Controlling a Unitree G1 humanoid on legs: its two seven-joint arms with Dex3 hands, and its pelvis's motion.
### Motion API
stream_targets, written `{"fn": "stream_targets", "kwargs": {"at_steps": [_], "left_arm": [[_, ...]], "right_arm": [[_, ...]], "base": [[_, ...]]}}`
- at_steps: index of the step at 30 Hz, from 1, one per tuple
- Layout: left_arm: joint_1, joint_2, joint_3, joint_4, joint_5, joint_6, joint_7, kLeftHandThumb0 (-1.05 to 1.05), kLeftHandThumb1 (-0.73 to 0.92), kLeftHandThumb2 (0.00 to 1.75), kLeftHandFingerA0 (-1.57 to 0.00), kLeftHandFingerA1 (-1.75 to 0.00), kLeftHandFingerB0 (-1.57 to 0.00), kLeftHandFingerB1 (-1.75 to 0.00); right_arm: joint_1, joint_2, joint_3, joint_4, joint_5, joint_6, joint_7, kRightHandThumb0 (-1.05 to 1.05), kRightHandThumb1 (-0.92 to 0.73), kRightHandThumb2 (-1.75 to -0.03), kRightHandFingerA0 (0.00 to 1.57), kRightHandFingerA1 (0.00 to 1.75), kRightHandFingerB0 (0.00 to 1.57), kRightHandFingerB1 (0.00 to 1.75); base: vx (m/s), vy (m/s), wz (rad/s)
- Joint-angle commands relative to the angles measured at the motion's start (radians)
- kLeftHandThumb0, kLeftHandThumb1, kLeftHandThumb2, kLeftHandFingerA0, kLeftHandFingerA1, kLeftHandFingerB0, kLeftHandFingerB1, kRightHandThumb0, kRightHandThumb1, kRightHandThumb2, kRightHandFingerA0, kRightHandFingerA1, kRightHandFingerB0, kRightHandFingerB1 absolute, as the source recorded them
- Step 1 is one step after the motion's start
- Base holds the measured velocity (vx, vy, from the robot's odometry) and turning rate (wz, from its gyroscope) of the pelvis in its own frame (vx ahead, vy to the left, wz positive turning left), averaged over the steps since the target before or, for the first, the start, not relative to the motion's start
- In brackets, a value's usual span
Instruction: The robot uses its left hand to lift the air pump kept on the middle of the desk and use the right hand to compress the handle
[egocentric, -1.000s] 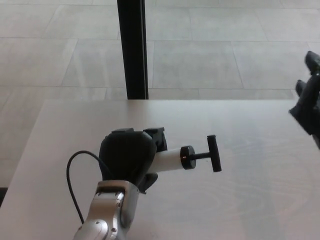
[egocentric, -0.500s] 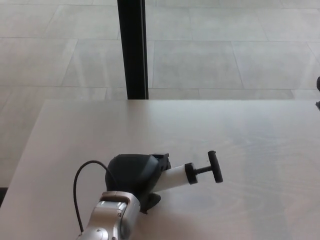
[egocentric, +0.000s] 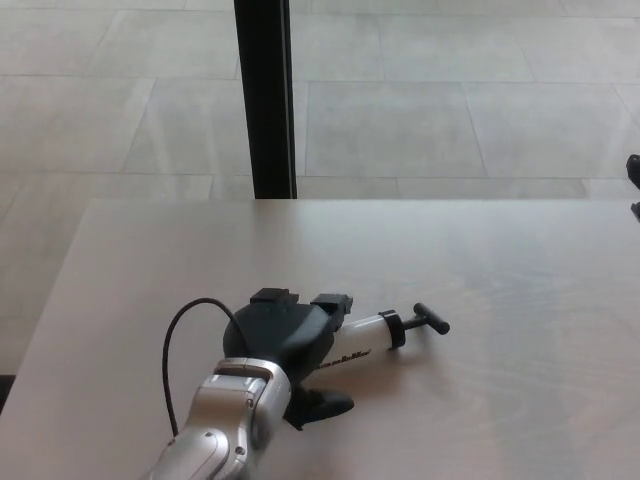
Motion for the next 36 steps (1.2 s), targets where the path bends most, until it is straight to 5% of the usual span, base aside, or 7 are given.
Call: {"fn": "stream_targets", "kwargs": {"at_steps": [1, 19, 20, 22, 24, 28, 36], "left_arm": [[-0.053, 0.079, -0.003, -0.020, -0.052, 0.119, -0.377, -0.95, 0.59, 1.00, -0.05, -0.14, -0.12, -0.03], [0.140, 0.020, 1.010, -0.541, -1.022, -0.008, -0.256, -0.83, 0.71, 1.14, 0.00, -0.27, 0.00, -0.16], [0.146, 0.014, 1.075, -0.536, -1.082, 0.008, -0.248, -0.82, 0.88, 0.68, 0.00, -0.29, 0.00, -0.12], [0.165, 0.031, 1.189, -0.497, -1.192, 0.006, -0.266, -0.94, 0.82, 1.13, 0.00, -0.17, 0.00, -0.06], [0.172, 0.071, 1.375, -0.379, -1.357, 0.025, -0.297, -0.93, 0.78, 1.11, 0.00, -0.17, 0.00, -0.06], [0.255, 0.164, 1.545, -0.271, -1.354, 0.026, -0.331, -0.81, 0.90, 0.68, -0.01, -0.30, 0.00, -0.11], [0.453, 0.461, 1.869, 0.244, -1.331, -0.082, -0.421, -0.78, 0.66, 1.08, -0.03, -0.48, -0.02, -0.28]], "right_arm": [[0.001, -0.018, -0.007, 0.017, -0.003, -0.001, -0.033, -0.77, -0.91, -0.78, 0.18, 0.59, 0.30, 0.42], [0.048, -0.115, -0.116, 0.031, 0.020, 0.006, 0.007, -0.81, -0.92, -0.77, 0.20, 0.65, 0.21, 0.38], [0.047, -0.117, -0.127, 0.040, 0.011, -0.002, -0.010, -0.81, -0.92, -0.77, 0.25, 0.66, 0.26, 0.41], [0.047, -0.125, -0.152, 0.050, 0.022, -0.001, -0.008, -0.81, -0.92, -0.75, 0.22, 0.67, 0.24, 0.41], [0.049, -0.143, -0.192, 0.072, 0.047, 0.007, 0.003, -0.80, -0.79, -1.18, 0.26, 0.68, 0.19, 0.50], [0.103, -0.175, -0.243, 0.081, 0.057, 0.003, 0.027, -0.79, -0.92, -0.74, 0.22, 0.65, 0.24, 0.38], [0.207, -0.316, -0.390, 0.220, 0.089, -0.055, 0.113, -0.84, -0.85, -0.83, 0.26, 0.65, 0.22, 0.39]], "base": [[0.00, 0.000, 0.00], [0.00, 0.000, 0.00], [0.00, 0.000, 0.00], [0.00, 0.000, 0.00], [0.00, 0.000, 0.00], [0.00, 0.000, 0.00], [0.00, 0.000, 0.00]]}}
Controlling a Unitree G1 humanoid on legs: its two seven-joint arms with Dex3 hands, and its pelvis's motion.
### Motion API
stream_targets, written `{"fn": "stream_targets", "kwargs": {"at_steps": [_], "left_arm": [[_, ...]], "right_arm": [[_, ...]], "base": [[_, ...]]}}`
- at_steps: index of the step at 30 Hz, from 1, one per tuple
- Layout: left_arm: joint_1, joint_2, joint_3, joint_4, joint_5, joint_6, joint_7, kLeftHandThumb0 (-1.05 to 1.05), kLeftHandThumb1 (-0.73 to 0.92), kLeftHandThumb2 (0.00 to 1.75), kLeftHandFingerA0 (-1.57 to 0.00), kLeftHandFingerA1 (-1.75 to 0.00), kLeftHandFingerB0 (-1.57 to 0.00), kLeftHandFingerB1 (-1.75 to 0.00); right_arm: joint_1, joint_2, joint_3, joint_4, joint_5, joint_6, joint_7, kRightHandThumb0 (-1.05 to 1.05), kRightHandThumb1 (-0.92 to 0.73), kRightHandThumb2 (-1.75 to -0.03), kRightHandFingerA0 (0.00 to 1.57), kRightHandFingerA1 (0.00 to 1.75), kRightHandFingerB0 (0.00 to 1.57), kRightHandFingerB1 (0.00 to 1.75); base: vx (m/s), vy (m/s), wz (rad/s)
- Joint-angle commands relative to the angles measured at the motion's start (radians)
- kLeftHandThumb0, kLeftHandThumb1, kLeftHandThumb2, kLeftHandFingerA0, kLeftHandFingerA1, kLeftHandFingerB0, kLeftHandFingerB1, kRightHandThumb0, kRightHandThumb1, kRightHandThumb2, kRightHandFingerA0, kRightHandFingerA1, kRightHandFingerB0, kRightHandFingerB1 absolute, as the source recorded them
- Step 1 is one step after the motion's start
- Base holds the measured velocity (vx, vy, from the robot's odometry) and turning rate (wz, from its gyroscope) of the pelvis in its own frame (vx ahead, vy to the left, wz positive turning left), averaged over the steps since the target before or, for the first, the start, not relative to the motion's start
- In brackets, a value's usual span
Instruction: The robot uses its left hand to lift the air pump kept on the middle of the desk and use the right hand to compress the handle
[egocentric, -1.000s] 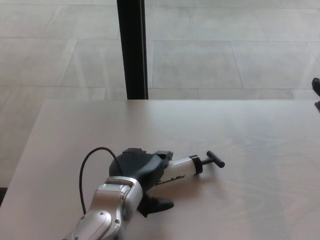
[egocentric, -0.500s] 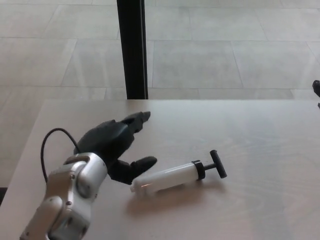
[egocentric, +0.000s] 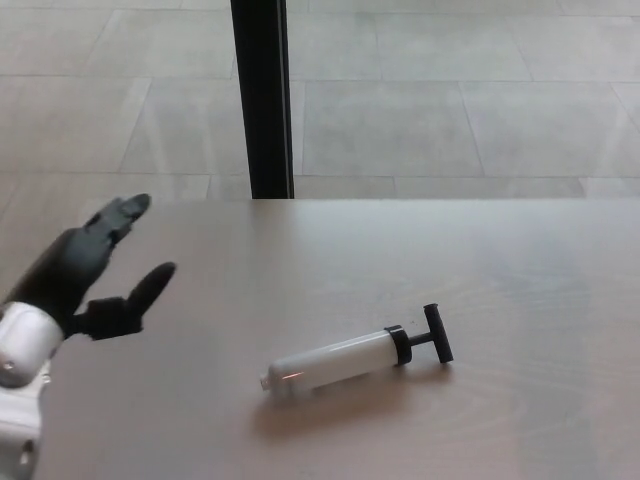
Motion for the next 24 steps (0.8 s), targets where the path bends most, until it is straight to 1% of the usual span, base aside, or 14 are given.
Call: {"fn": "stream_targets", "kwargs": {"at_steps": [1, 7, 8, 10, 12, 13, 15, 16, 17, 18, 19, 21, 23, 24], "left_arm": [[0.275, 0.298, 1.137, 0.520, -0.881, -0.031, -0.198, -0.78, 0.66, 1.08, -0.03, -0.48, -0.02, -0.28], [0.357, 0.333, 1.249, 0.663, -0.922, -0.088, -0.131, -0.85, 0.72, 1.10, -0.15, -0.53, 0.00, -0.31], [0.368, 0.334, 1.254, 0.697, -0.924, -0.110, -0.121, -0.84, 0.70, 1.04, -0.10, -0.49, -0.06, -0.36], [0.380, 0.330, 1.261, 0.717, -0.926, -0.125, -0.124, -0.84, 0.69, 1.03, -0.10, -0.50, -0.06, -0.37], [0.395, 0.319, 1.266, 0.794, -0.931, -0.162, -0.088, -0.38, 0.48, 1.09, -0.01, -0.50, 0.00, -0.50], [0.397, 0.318, 1.267, 0.811, -0.928, -0.170, -0.085, -0.80, 0.92, 0.68, -0.18, -0.42, -0.09, -0.27], [0.407, 0.306, 1.265, 0.831, -0.921, -0.192, -0.085, -0.78, 0.92, 0.70, -0.17, -0.42, -0.08, -0.27], [0.416, 0.303, 1.264, 0.858, -0.916, -0.205, -0.086, -0.38, 0.49, 1.10, -0.01, -0.50, 0.00, -0.50], [0.424, 0.299, 1.261, 0.876, -0.913, -0.214, -0.085, -0.38, 0.49, 1.10, -0.01, -0.50, 0.00, -0.50], [0.432, 0.294, 1.261, 0.908, -0.905, -0.230, -0.081, -0.80, 0.71, 1.07, -0.16, -0.52, -0.04, -0.41], [0.440, 0.288, 1.261, 0.929, -0.900, -0.240, -0.072, -0.81, 0.90, 0.67, -0.21, -0.42, -0.14, -0.30], [0.451, 0.284, 1.266, 0.968, -0.897, -0.250, -0.069, -0.82, 0.86, 0.66, -0.22, -0.42, -0.15, -0.30], [0.465, 0.288, 1.258, 1.017, -0.873, -0.271, -0.033, -0.85, 0.83, 0.64, -0.28, -0.43, -0.20, -0.31], [0.469, 0.292, 1.267, 1.042, -0.872, -0.270, -0.006, -0.83, 0.82, 0.64, -0.28, -0.45, -0.21, -0.32]], "right_arm": [[0.183, -0.271, -0.314, 0.196, 0.090, -0.060, 0.109, -0.84, -0.85, -0.83, 0.26, 0.65, 0.22, 0.39], [0.228, -0.310, -0.385, 0.295, 0.116, -0.109, 0.126, -0.77, -0.78, -1.12, 0.25, 0.66, 0.15, 0.47], [0.238, -0.319, -0.398, 0.316, 0.121, -0.115, 0.131, -0.81, -0.92, -0.78, 0.25, 0.69, 0.18, 0.36], [0.250, -0.326, -0.398, 0.341, 0.111, -0.132, 0.128, -0.83, -0.92, -0.78, 0.29, 0.73, 0.20, 0.36], [0.287, -0.361, -0.387, 0.404, 0.064, -0.158, 0.112, -0.80, -0.92, -0.76, 0.32, 0.70, 0.24, 0.36], [0.294, -0.369, -0.385, 0.420, 0.058, -0.167, 0.112, -0.81, -0.92, -0.76, 0.33, 0.66, 0.24, 0.36], [0.309, -0.383, -0.385, 0.454, 0.050, -0.185, 0.109, -0.81, -0.92, -0.75, 0.34, 0.68, 0.25, 0.36], [0.323, -0.388, -0.388, 0.478, 0.050, -0.198, 0.108, -0.75, -0.92, -0.75, 0.32, 0.73, 0.25, 0.37], [0.333, -0.391, -0.392, 0.495, 0.048, -0.206, 0.108, -0.75, -0.92, -0.75, 0.32, 0.73, 0.25, 0.37], [0.346, -0.399, -0.397, 0.526, 0.051, -0.221, 0.113, -0.76, -0.92, -0.75, 0.31, 0.71, 0.21, 0.38], [0.361, -0.404, -0.403, 0.550, 0.056, -0.233, 0.124, -0.75, -0.77, -1.10, 0.31, 0.72, 0.15, 0.49], [0.385, -0.406, -0.410, 0.579, 0.056, -0.260, 0.125, -0.74, -0.77, -1.10, 0.31, 0.70, 0.13, 0.48], [0.402, -0.417, -0.423, 0.633, 0.064, -0.273, 0.131, -0.77, -0.92, -0.74, 0.29, 0.69, 0.12, 0.36], [0.417, -0.427, -0.434, 0.675, 0.068, -0.292, 0.133, -0.78, -0.75, -1.12, 0.23, 0.64, 0.04, 0.41]], "base": [[0.00, 0.000, 0.00], [0.00, 0.000, 0.00], [0.00, 0.000, 0.00], [0.00, 0.000, 0.00], [0.00, 0.000, 0.00], [0.00, 0.000, 0.00], [0.00, 0.000, 0.00], [0.00, 0.000, 0.00], [0.00, 0.000, 0.00], [0.00, 0.000, 0.00], [0.00, 0.000, 0.00], [0.00, 0.000, 0.00], [0.00, 0.000, 0.00], [0.00, 0.000, 0.00]]}}
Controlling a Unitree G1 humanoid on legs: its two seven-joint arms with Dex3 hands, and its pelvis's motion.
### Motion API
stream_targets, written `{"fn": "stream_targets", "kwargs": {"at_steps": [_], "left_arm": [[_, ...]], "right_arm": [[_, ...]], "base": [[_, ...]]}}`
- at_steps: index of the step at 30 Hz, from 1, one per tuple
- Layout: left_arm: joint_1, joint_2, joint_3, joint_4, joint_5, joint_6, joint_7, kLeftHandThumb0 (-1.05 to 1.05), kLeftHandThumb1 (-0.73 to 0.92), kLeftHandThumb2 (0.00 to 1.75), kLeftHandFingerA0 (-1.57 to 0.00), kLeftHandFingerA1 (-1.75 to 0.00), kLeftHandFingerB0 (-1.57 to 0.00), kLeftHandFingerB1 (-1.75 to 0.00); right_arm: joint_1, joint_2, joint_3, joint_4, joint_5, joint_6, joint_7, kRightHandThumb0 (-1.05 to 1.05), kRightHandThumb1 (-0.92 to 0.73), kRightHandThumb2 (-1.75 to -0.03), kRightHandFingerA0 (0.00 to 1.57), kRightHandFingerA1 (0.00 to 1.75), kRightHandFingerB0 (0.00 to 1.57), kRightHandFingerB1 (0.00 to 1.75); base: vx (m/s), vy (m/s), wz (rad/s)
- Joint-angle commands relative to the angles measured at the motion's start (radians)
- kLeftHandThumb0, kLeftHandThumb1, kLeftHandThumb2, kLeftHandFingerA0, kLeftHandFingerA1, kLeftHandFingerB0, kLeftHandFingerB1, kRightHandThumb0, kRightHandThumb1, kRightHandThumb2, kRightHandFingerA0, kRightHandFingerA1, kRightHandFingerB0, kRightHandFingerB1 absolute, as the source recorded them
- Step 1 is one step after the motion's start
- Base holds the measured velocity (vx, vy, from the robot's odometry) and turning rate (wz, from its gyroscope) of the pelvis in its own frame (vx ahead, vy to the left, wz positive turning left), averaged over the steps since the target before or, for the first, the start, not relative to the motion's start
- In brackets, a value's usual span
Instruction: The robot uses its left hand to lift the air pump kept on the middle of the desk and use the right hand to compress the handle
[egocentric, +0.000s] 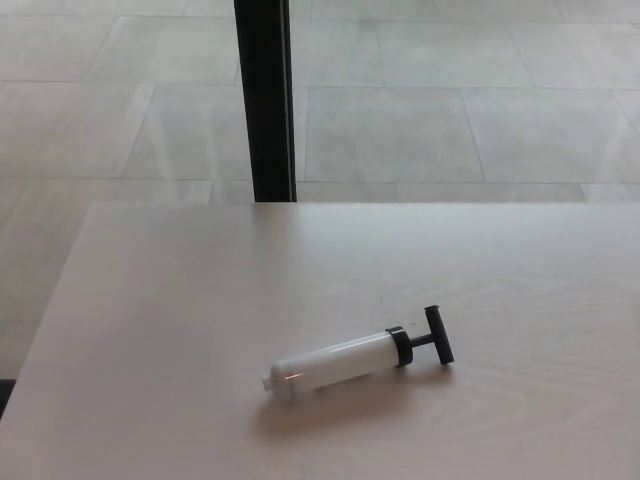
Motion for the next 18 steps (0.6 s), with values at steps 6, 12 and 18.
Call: {"fn": "stream_targets", "kwargs": {"at_steps": [6, 12, 18], "left_arm": [[0.111, 0.109, 0.534, 0.609, -0.520, -0.245, 0.105, -0.80, 0.82, 0.65, -0.32, -0.46, -0.23, -0.33], [0.151, 0.071, 0.362, 0.620, -0.327, -0.234, 0.121, -0.88, 0.70, 0.76, -0.34, -0.48, -0.24, -0.37], [0.175, 0.081, 0.259, 0.657, -0.268, -0.240, 0.101, -0.75, 0.61, 1.06, -0.36, -0.60, -0.12, -0.43]], "right_arm": [[0.209, -0.207, -0.247, 0.545, 0.075, -0.317, 0.038, -0.82, -0.92, -0.72, 0.27, 0.59, 0.14, 0.36], [0.230, -0.110, -0.326, 0.604, 0.141, -0.379, -0.019, -0.78, -0.76, -1.10, 0.24, 0.59, 0.07, 0.41], [0.230, -0.099, -0.333, 0.727, 0.152, -0.452, 0.012, -0.77, -0.74, -1.11, 0.31, 0.65, 0.04, 0.42]], "base": [[0.00, 0.000, 0.00], [0.00, 0.000, 0.00], [0.00, 0.000, 0.00]]}}
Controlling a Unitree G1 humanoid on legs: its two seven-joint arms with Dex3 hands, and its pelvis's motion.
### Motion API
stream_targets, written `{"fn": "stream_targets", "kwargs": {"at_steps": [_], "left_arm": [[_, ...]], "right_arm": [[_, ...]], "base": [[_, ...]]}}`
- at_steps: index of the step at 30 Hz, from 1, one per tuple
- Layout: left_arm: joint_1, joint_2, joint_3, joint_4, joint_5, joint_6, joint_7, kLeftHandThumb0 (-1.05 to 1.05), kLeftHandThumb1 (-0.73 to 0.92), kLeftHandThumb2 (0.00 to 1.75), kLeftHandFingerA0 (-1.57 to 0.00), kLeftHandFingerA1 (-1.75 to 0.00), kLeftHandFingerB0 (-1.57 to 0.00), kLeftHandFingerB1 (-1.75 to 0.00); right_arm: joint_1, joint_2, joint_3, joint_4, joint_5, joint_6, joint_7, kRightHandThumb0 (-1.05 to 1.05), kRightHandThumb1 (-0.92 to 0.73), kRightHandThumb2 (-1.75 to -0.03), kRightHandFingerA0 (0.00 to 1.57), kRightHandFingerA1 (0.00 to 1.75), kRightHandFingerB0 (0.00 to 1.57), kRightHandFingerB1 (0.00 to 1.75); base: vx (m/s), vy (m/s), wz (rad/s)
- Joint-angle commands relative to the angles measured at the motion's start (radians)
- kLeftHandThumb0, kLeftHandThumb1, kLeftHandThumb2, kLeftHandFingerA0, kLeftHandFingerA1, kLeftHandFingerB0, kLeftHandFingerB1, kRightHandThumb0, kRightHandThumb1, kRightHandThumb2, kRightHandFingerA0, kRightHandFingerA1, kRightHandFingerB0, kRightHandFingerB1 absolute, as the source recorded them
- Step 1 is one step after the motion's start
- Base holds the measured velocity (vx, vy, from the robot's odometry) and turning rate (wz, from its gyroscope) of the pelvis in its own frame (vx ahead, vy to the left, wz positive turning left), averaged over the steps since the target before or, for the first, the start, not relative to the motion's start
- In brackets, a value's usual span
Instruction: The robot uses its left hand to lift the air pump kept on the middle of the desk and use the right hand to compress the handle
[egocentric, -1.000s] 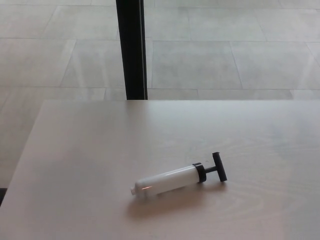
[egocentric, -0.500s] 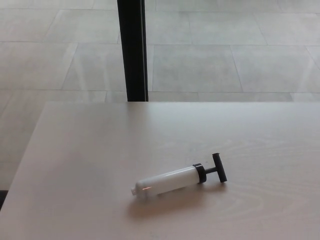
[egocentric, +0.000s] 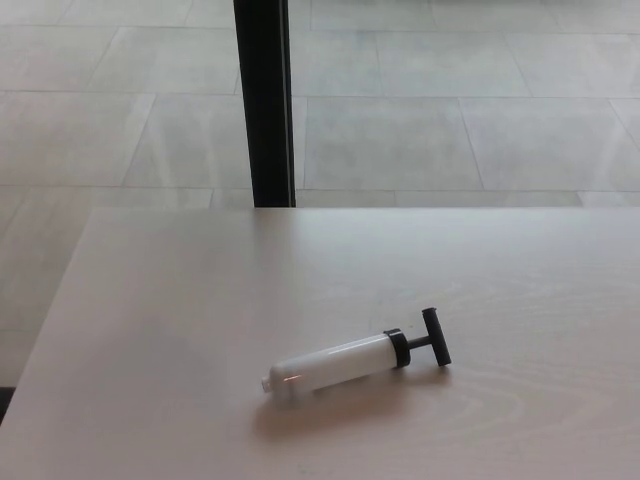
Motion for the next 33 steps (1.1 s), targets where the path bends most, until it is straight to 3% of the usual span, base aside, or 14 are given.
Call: {"fn": "stream_targets", "kwargs": {"at_steps": [1, 2, 9, 10, 11, 12, 17, 18, 20, 23, 26, 27, 28, 33], "left_arm": [[0.038, 0.067, -0.047, 0.133, -0.086, -0.145, 0.060, -0.81, 0.81, 0.64, -0.34, -0.45, -0.28, -0.35], [0.037, 0.073, -0.053, 0.134, -0.087, -0.133, 0.065, -0.74, 0.80, 0.64, -0.40, -0.48, -0.30, -0.37], [0.051, 0.099, -0.126, 0.176, -0.064, -0.129, 0.114, -0.72, 0.72, 0.68, -0.41, -0.47, -0.33, -0.39], [0.060, 0.100, -0.146, 0.183, -0.056, -0.127, 0.123, -0.67, 0.79, 0.63, -0.47, -0.51, -0.40, -0.39], [0.051, 0.102, -0.168, 0.190, -0.051, -0.122, 0.126, -0.55, 0.58, 1.02, -0.48, -0.66, -0.24, -0.50], [0.045, 0.105, -0.174, 0.194, -0.056, -0.113, 0.124, -0.63, 0.78, 0.63, -0.47, -0.51, -0.39, -0.40], [0.035, 0.115, -0.253, 0.204, -0.065, -0.134, 0.120, -0.67, 0.79, 0.64, -0.49, -0.48, -0.38, -0.39], [0.033, 0.117, -0.268, 0.204, -0.069, -0.136, 0.128, -0.69, 0.63, 0.96, -0.47, -0.60, -0.33, -0.51], [0.031, 0.123, -0.300, 0.208, -0.069, -0.142, 0.130, -0.66, 0.78, 0.63, -0.51, -0.48, -0.35, -0.37], [0.013, 0.122, -0.351, 0.213, -0.069, -0.145, 0.143, -0.63, 0.76, 0.63, -0.50, -0.47, -0.37, -0.37], [-0.020, 0.123, -0.398, 0.215, -0.060, -0.151, 0.151, -0.64, 0.78, 0.63, -0.51, -0.46, -0.38, -0.37], [-0.024, 0.121, -0.413, 0.217, -0.068, -0.155, 0.155, -0.64, 0.77, 0.63, -0.49, -0.46, -0.38, -0.37], [-0.022, 0.119, -0.419, 0.219, -0.074, -0.147, 0.156, -0.65, 0.77, 0.63, -0.48, -0.46, -0.38, -0.37], [-0.004, 0.105, -0.460, 0.215, -0.077, -0.176, 0.176, -0.65, 0.62, 0.94, -0.46, -0.58, -0.33, -0.50]], "right_arm": [[0.027, -0.017, -0.091, 0.224, 0.106, -0.284, -0.001, -0.81, -0.92, -0.72, 0.31, 0.61, 0.11, 0.35], [0.019, -0.021, -0.073, 0.248, 0.093, -0.279, -0.002, -0.80, -0.77, -1.13, 0.28, 0.63, 0.04, 0.42], [-0.007, -0.042, 0.004, 0.353, 0.058, -0.290, 0.021, -0.78, -0.75, -1.12, 0.32, 0.66, 0.08, 0.46], [-0.010, -0.038, 0.023, 0.365, 0.047, -0.291, 0.021, -0.79, -0.92, -0.72, 0.37, 0.65, 0.17, 0.38], [-0.015, -0.039, 0.036, 0.382, 0.046, -0.292, 0.029, -0.77, -0.75, -1.10, 0.30, 0.63, 0.10, 0.48], [-0.019, -0.041, 0.048, 0.400, 0.041, -0.296, 0.032, -0.76, -0.75, -1.09, 0.33, 0.65, 0.13, 0.49], [-0.016, -0.047, 0.147, 0.481, 0.014, -0.353, 0.065, -0.76, -0.75, -1.09, 0.31, 0.65, 0.12, 0.49], [-0.025, -0.048, 0.152, 0.494, 0.024, -0.358, 0.062, -0.77, -0.91, -0.72, 0.33, 0.65, 0.17, 0.39], [-0.041, -0.056, 0.173, 0.504, 0.029, -0.354, 0.048, -0.76, -0.92, -0.71, 0.36, 0.65, 0.23, 0.42], [-0.067, -0.074, 0.194, 0.512, 0.043, -0.365, 0.049, -0.73, -0.76, -1.09, 0.35, 0.68, 0.12, 0.49], [-0.119, -0.085, 0.174, 0.533, 0.077, -0.341, 0.016, -0.76, -0.92, -0.72, 0.42, 0.68, 0.18, 0.39], [-0.130, -0.089, 0.166, 0.544, 0.090, -0.340, 0.013, -0.72, -0.75, -1.10, 0.38, 0.67, 0.16, 0.50], [-0.136, -0.091, 0.154, 0.551, 0.104, -0.338, 0.007, -0.75, -0.92, -0.70, 0.42, 0.69, 0.25, 0.40], [-0.143, -0.075, 0.151, 0.577, 0.122, -0.333, 0.003, -0.73, -0.74, -1.10, 0.43, 0.70, 0.29, 0.54]], "base": [[0.00, 0.000, 0.00], [0.00, 0.000, 0.00], [0.00, 0.000, 0.00], [0.00, 0.000, 0.00], [0.00, 0.000, 0.00], [0.00, 0.000, 0.00], [0.00, 0.000, 0.00], [0.00, 0.000, 0.00], [0.00, 0.000, 0.00], [0.00, 0.000, 0.00], [0.00, 0.000, 0.00], [0.00, 0.000, 0.00], [0.00, 0.000, 0.00], [0.00, 0.000, 0.00]]}}
